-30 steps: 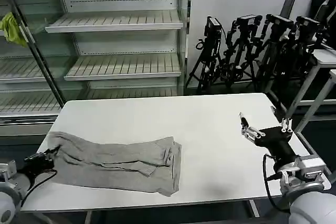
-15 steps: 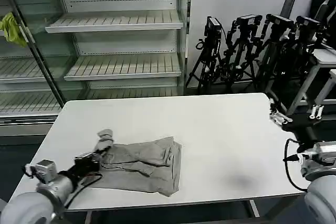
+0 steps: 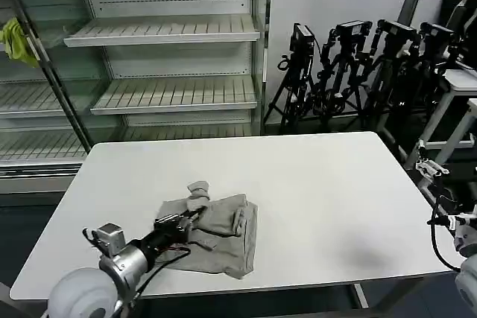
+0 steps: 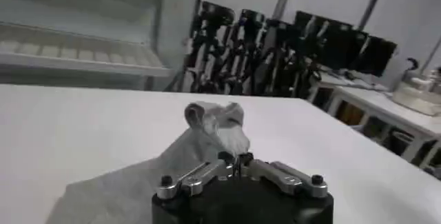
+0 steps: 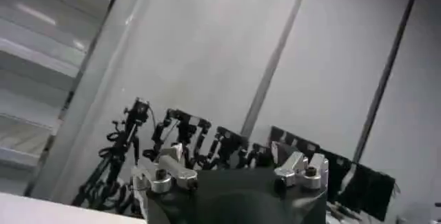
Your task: Fold and organize the clothes.
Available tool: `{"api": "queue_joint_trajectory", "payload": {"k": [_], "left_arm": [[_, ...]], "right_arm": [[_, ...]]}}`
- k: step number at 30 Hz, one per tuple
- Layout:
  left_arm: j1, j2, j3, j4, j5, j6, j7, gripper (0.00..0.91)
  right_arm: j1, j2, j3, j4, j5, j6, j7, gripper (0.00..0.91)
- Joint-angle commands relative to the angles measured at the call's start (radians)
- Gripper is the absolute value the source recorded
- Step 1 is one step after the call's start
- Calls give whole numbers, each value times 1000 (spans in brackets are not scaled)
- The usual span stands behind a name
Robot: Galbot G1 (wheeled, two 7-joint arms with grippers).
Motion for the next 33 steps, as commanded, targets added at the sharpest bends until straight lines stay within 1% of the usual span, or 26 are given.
{"api": "queue_joint_trajectory", "payload": {"k": [1,5,6,7,8,23,28,33], "left_arm": [[-47,-17,106,-9,32,-1,5,50],[-35,-17,118,-8,52,-1,13,50],[-32,-18,120,-9,58,-1,16,101],[-30,-21,124,-10,66,-1,18,363],[-30,-23,129,-10,69,-2,17,907],[-44,-63,136,-36,102,-3,18,907],[-38,-53,65,-48,95,-2,10,907],[22,-16,-30,20,150,-6,6,907]], "right_arm": [[-28,1,36,-13,-5,10,5,907],[-31,6,33,-10,-5,10,4,907],[-32,8,33,-8,-5,10,4,907],[-34,10,34,-6,-6,10,3,907],[-36,11,34,-6,-5,10,3,907],[-73,40,35,23,-17,8,-1,907],[-74,42,35,34,-16,6,0,907],[-50,36,11,46,-14,4,1,907]]}}
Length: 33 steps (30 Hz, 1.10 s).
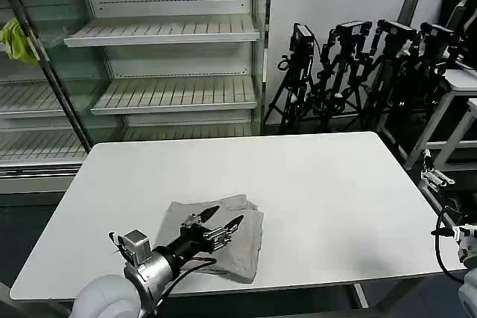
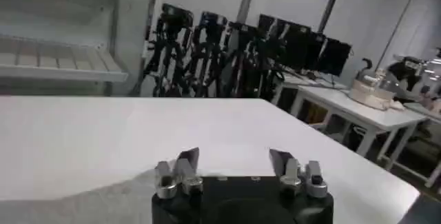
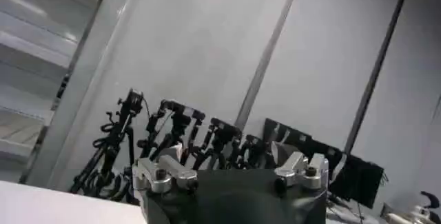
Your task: Fold and organize the clothes.
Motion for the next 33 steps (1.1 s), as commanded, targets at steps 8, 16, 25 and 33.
{"api": "queue_joint_trajectory", "payload": {"k": [8,16,25,33], "left_arm": [[144,39,-201,140,72,1,-15,907],[184,25,-230,163,104,1,-9,907],[180,39,-231,198,113,1,-4,907],[179,33,-218,200,116,1,1,907]], "right_arm": [[82,-28,-46,14,24,1,-3,907],[101,-9,-66,38,27,5,-11,907],[76,11,-48,69,33,11,-8,907],[38,19,-23,120,34,9,-2,907]]}}
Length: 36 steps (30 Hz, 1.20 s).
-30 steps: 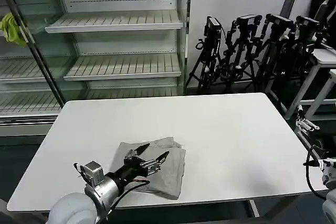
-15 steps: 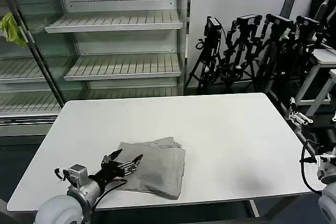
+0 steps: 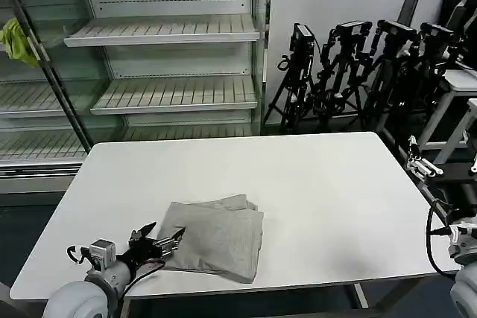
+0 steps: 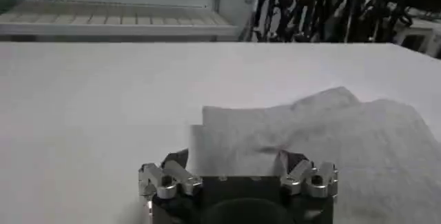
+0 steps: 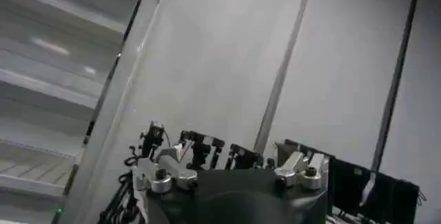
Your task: Fold and organize the clothes.
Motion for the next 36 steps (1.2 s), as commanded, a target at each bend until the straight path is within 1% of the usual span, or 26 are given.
{"api": "queue_joint_trajectory", "payload": {"k": [1,11,12,13,14,15,36], "left_arm": [[16,-3,-8,18,13,1,4,907],[16,-11,2,12,21,1,23,907],[15,-12,4,10,21,1,24,635],[14,-13,4,9,21,1,27,252],[14,-14,4,5,20,0,29,81],[14,-15,4,4,21,0,29,50],[21,-27,12,-18,29,-2,37,50]], "right_arm": [[-25,5,20,50,5,-1,3,907],[-59,13,52,84,11,-5,4,907],[-62,14,53,85,11,-5,4,907],[-63,15,53,85,11,-5,4,907],[-66,19,52,87,11,-5,4,907],[-66,20,51,88,10,-5,4,907],[-65,29,37,95,10,-6,5,907]]}}
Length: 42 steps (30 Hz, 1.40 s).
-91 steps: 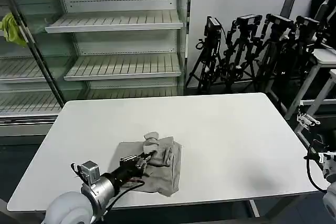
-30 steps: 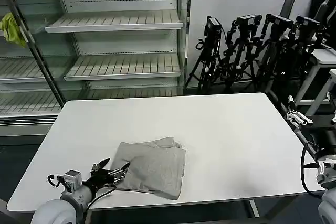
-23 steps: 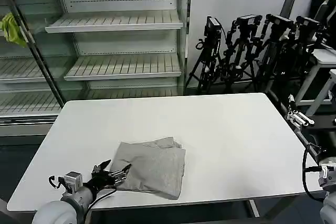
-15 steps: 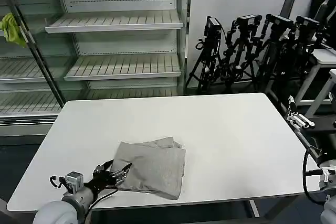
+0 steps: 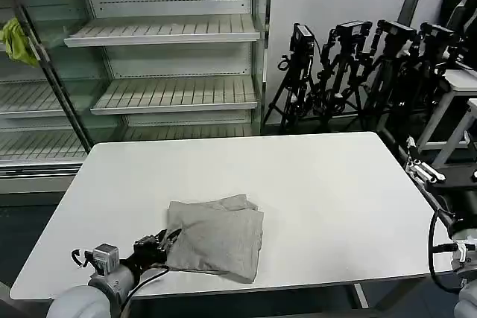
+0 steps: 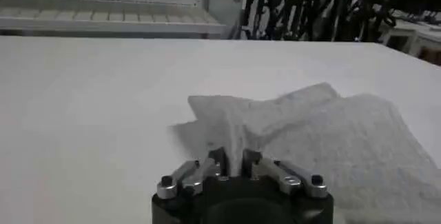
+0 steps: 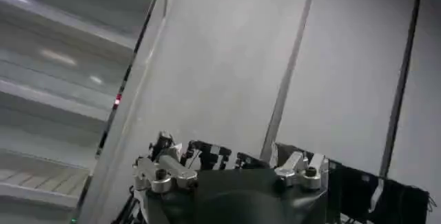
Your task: Fold and organize the clothes.
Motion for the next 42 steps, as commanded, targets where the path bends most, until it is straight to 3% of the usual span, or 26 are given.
{"api": "queue_joint_trajectory", "payload": {"k": [1,10,22,30,42], "left_arm": [[5,-6,6,-2,10,-1,1,50],[-4,-2,-64,23,14,-6,-32,50],[30,47,-378,43,-2,2,-63,50],[57,80,-520,78,27,0,-61,50],[26,121,-627,91,406,-98,13,50]], "right_arm": [[-5,5,-1,7,0,0,1,907],[14,-1,-20,16,2,-1,2,907],[145,-11,-165,-21,1,-1,3,907],[178,-11,-194,-36,7,1,0,907],[175,0,-184,-52,21,13,0,907]]}}
